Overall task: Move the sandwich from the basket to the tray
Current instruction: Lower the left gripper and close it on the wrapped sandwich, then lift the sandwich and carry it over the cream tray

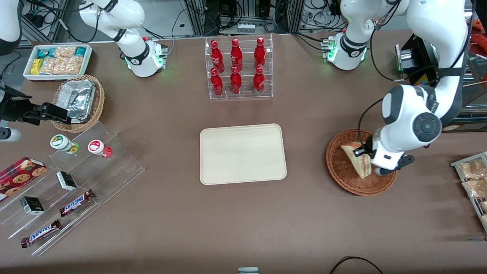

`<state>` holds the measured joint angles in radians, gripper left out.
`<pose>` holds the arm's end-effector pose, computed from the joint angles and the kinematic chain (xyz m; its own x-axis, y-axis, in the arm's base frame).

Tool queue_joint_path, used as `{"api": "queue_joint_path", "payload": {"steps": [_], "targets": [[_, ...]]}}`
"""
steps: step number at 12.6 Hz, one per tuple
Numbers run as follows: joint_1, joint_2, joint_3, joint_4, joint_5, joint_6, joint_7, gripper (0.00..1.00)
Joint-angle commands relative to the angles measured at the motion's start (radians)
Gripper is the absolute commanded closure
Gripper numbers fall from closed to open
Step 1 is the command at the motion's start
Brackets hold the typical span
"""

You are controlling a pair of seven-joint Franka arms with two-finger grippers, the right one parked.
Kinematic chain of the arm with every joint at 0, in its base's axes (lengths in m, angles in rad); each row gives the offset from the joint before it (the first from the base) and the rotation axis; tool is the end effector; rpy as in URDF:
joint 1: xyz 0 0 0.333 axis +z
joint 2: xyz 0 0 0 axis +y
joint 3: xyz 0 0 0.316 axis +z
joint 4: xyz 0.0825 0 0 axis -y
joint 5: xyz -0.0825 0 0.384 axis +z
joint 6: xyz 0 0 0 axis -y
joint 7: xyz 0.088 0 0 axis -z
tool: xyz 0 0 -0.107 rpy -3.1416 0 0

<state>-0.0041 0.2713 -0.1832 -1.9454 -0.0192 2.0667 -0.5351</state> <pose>0.5817 -0.1073 0.3337 0.9232 0.3503 -0.1579 0.3519 -0.9358 -0.0190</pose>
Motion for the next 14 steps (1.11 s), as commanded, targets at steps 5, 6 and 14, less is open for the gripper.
{"api": "queue_joint_path", "payload": {"steps": [5,6,14], "targets": [[-0.169,0.035,-0.096,0.081,0.001,-0.020,-0.034,1.00],[-0.215,0.055,-0.096,0.106,0.002,-0.019,-0.078,1.00],[-0.487,0.374,-0.094,0.443,0.099,-0.031,-0.318,1.00]]}}
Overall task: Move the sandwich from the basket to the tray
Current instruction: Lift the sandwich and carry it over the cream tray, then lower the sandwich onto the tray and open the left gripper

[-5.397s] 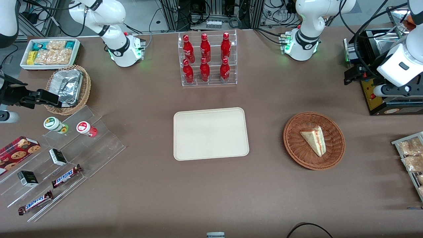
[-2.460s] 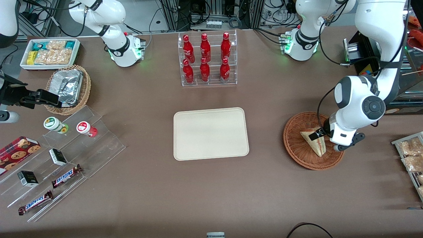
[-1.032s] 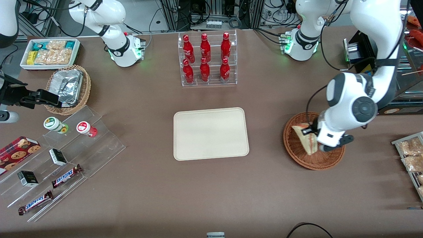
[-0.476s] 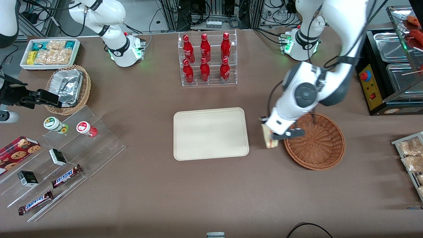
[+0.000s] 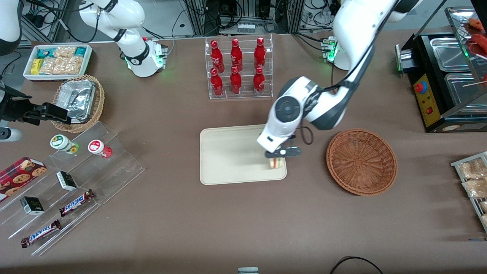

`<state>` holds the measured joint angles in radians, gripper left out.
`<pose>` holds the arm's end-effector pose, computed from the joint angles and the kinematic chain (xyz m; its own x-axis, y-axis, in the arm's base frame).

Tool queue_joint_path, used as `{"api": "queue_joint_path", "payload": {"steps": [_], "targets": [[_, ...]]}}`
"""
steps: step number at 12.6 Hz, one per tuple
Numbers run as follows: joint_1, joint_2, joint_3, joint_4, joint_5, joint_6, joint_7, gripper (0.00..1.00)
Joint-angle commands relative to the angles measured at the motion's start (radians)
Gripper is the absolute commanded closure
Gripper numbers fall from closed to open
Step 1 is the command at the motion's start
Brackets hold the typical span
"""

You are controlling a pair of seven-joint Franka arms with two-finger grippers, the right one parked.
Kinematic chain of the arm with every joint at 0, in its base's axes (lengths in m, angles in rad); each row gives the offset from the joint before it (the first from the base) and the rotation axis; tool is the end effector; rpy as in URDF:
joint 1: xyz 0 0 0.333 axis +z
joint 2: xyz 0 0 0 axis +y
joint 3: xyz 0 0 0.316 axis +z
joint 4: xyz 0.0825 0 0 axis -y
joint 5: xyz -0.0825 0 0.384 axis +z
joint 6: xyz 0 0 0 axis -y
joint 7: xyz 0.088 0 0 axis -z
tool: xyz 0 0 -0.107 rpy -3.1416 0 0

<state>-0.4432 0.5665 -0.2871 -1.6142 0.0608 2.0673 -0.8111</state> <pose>0.5223 -0.4313 0.2994 0.9872 0.0838 -0.1356 0.0853 -0.9963 0.0051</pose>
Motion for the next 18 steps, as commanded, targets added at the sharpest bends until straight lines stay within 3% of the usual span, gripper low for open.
{"api": "queue_joint_path", "payload": {"steps": [1,7,18], "targets": [[-0.064,0.114,0.009,0.160,0.017,-0.030,-0.060,1.00],[-0.152,0.314,0.017,0.439,0.040,-0.130,-0.094,1.00],[-0.163,0.354,0.022,0.465,0.071,-0.133,-0.161,1.00]]}}
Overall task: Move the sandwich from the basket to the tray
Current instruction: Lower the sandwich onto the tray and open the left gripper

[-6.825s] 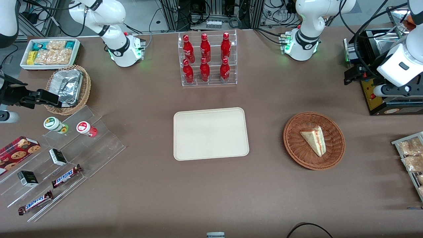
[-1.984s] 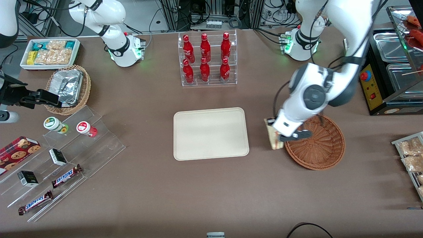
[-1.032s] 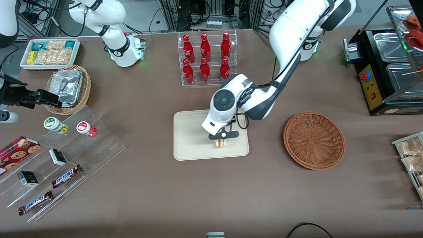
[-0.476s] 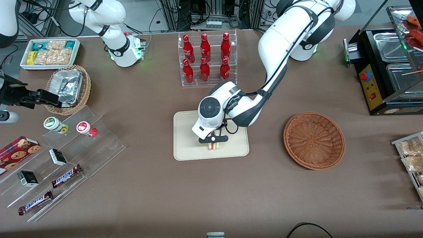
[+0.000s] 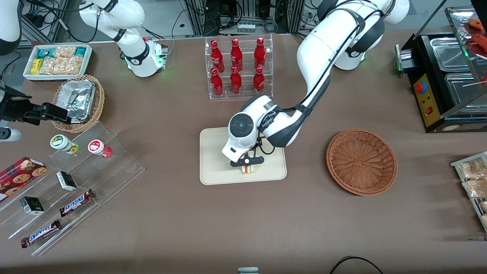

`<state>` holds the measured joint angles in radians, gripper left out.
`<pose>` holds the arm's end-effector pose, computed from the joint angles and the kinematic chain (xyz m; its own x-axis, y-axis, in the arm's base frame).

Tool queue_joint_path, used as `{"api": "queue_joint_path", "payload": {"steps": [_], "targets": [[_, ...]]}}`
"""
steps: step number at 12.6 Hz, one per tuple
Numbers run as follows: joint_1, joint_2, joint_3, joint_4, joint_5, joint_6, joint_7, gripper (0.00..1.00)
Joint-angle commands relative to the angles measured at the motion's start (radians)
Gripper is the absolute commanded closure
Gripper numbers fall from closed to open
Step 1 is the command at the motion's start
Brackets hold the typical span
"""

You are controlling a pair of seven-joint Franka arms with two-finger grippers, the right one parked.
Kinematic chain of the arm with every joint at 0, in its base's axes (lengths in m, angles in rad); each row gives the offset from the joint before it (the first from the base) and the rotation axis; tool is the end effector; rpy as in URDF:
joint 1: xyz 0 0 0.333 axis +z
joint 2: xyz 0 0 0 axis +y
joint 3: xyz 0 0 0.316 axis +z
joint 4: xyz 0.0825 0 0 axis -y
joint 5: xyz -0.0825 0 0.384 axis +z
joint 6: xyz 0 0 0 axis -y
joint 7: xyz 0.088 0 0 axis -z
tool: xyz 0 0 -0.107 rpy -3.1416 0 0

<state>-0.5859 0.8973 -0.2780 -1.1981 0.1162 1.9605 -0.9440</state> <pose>0.5320 -0.5246 0.2420 0.9808 0.1190 -0.1542 0.1176 -0.9929 -0.0186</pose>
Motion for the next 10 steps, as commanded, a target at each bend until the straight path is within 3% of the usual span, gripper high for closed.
{"api": "queue_joint_path", "payload": {"steps": [1,2,10], "targets": [[-0.020,0.025,0.013,0.049,0.014,-0.023,-0.027,0.59],[-0.020,0.025,0.011,0.049,0.014,-0.019,-0.027,0.01],[0.012,-0.072,0.002,0.058,0.002,-0.100,-0.013,0.00]]}}
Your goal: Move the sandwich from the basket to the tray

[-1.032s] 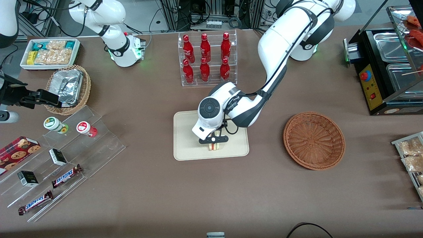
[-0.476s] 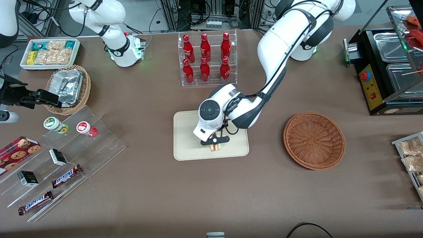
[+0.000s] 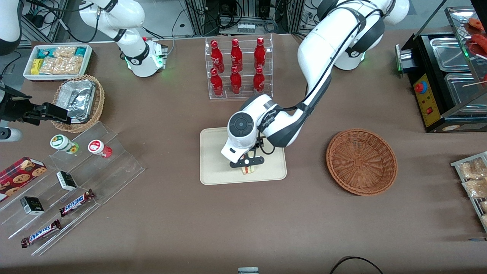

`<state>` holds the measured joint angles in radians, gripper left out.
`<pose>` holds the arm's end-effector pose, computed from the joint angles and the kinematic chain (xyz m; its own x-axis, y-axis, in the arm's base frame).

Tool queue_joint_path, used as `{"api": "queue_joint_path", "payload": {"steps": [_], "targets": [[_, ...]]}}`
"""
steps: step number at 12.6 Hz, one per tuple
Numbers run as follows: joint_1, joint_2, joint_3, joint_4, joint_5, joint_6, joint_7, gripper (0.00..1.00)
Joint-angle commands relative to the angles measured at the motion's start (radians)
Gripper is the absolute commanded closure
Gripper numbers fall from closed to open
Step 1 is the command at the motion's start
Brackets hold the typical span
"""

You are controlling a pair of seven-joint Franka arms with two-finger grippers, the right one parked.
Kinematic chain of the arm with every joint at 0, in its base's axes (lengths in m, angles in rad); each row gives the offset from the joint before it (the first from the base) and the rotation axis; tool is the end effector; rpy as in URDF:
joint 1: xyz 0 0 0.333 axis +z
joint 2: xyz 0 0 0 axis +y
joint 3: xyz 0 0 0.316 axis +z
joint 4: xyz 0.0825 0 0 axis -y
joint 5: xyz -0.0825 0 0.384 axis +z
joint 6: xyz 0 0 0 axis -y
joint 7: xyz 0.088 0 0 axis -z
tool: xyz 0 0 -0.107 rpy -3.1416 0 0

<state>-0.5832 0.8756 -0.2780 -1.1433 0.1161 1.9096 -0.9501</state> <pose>0.5426 -0.5243 0.2785 0.9822 0.1320 -0.1340 0.1325 -0.9912 -0.0046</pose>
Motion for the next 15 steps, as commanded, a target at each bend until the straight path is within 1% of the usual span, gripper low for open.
{"api": "queue_joint_path", "payload": {"steps": [1,3,5,6,7,8,9,10,12,13,15], "targets": [[0.011,-0.075,0.002,0.004,0.002,-0.073,-0.006,0.00],[0.028,-0.124,0.006,0.004,0.001,-0.104,0.007,0.00],[0.048,-0.164,0.011,0.004,0.013,-0.164,0.170,0.00],[0.078,-0.184,0.013,0.002,0.013,-0.194,0.212,0.00],[0.126,-0.207,0.008,-0.003,0.011,-0.220,0.226,0.00],[0.172,-0.240,0.002,-0.021,0.007,-0.253,0.284,0.00],[0.198,-0.282,0.005,-0.053,-0.002,-0.274,0.382,0.00],[0.260,-0.324,0.002,-0.100,-0.009,-0.277,0.448,0.00],[0.347,-0.397,0.002,-0.159,-0.055,-0.282,0.569,0.00],[0.394,-0.424,0.002,-0.188,-0.056,-0.293,0.624,0.00],[0.454,-0.470,0.002,-0.240,-0.068,-0.299,0.680,0.00]]}}
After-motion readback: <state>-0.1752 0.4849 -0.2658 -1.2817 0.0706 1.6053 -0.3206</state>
